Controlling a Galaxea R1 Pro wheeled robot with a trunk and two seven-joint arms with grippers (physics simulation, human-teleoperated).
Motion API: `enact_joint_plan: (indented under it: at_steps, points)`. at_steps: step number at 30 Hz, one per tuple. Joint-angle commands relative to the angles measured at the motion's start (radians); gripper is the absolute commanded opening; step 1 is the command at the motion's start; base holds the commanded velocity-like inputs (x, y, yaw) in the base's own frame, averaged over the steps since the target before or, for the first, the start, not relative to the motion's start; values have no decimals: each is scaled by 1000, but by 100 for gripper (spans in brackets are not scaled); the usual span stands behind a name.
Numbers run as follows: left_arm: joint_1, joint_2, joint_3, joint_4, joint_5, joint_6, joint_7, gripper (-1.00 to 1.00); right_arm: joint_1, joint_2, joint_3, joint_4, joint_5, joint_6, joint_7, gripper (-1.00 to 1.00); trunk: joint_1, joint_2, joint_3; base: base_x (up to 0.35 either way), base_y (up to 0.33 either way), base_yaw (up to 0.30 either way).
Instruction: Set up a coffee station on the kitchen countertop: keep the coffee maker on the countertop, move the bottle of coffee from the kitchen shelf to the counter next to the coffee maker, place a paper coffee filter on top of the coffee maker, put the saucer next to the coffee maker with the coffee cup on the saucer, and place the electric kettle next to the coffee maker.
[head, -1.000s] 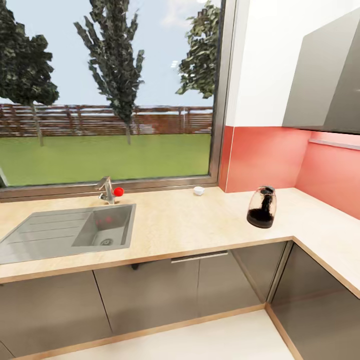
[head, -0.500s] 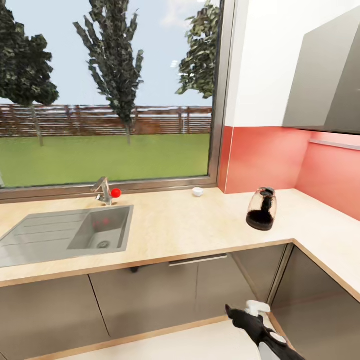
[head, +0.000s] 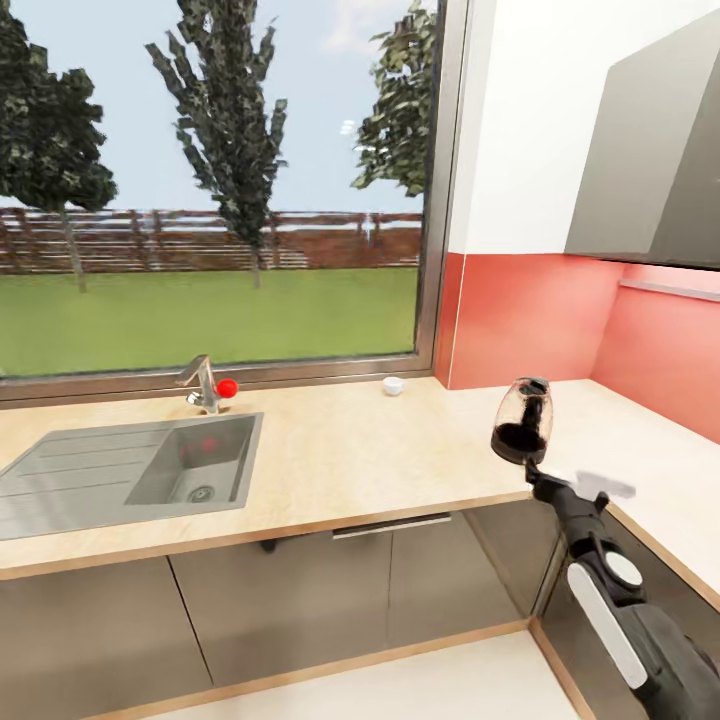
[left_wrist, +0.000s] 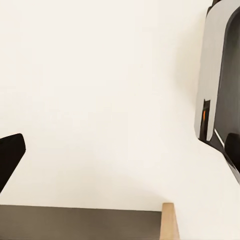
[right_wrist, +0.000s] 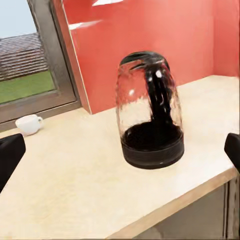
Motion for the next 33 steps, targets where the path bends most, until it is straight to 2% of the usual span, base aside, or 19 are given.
enact_joint_plan:
  at_steps: [1, 2, 4, 5, 7, 9, 10, 11, 12, 15, 16, 17, 18, 24, 33]
  points:
    - [0, 0, -8, 0, 10, 0, 2, 100, 0, -2, -13, -8, 8, -1, -7, 100, 0, -1, 0, 0, 0, 0]
    - [0, 0, -8, 0, 10, 0, 2, 100, 0, -2, -35, -11, 21, 1, -7, 100, 0, -1, 0, 0, 0, 0]
    - [0, -1, -8, 0, 10, 0, 1, 100, 0, -6, -123, -9, 52, 5, -1, 100, 0, -1, 0, 0, 0, 0]
    - [0, -1, -8, 0, 10, 0, 1, 100, 0, -14, -153, -3, 64, 6, 7, 100, 0, -1, 0, 0, 0, 0]
    - [0, -1, -8, -1, 9, 0, 1, 100, 0, -51, -221, 39, 89, 6, 64, 100, 0, -1, 0, 0, 0, 0]
    - [0, -2, -7, -1, 9, 0, 1, 100, 0, -93, -271, 92, 99, 6, 160, 100, 0, -1, 0, 0, 0, 0]
    - [0, -3, -5, -2, 9, 0, 2, 100, 0, -129, -308, 128, 102, 6, 246, 100, 0, -1, 0, 0, 0, 0]
    - [0, -5, -4, -2, 9, 0, 3, 100, 0, -154, -331, 145, 103, 6, 304, 100, 0, -1, 0, 0, 0, 0]
    - [0, -16, -5, -2, 10, 0, 3, 100, 0, -219, -373, 169, 105, 7, 474, 100, 0, -1, 0, 0, 0, 0]
    - [0, -29, -6, 0, 10, 0, 1, 100, 0, -252, -381, 173, 106, 8, 549, 100, 0, -1, 0, 22, 0, 0]
    - [0, -34, -7, 1, 10, 1, 0, 100, 0, -268, -383, 176, 107, 14, 598, 100, 0, -1, 0, 155, 0, 0]
    - [0, -39, -7, 3, 10, 3, 0, 100, 0, -279, -384, 179, 108, 29, 654, 100, 0, -1, 0, 231, -14, 0]
    - [0, -46, -8, 2, 10, 66, 1, 100, 0, -297, -385, 181, 108, 101, 775, 100, 0, -1, 0, 304, -89, 0]
    - [0, -50, -8, 1, 10, 84, 2, 100, 0, -301, -385, 177, 108, 113, 793, 100, 0, -1, 0, 310, -128, 0]
    - [0, -70, -8, 5, 10, 90, 2, 100, 0, -300, -383, 178, 109, 114, 794, 100, 0, -1, 0, 311, -163, 0]
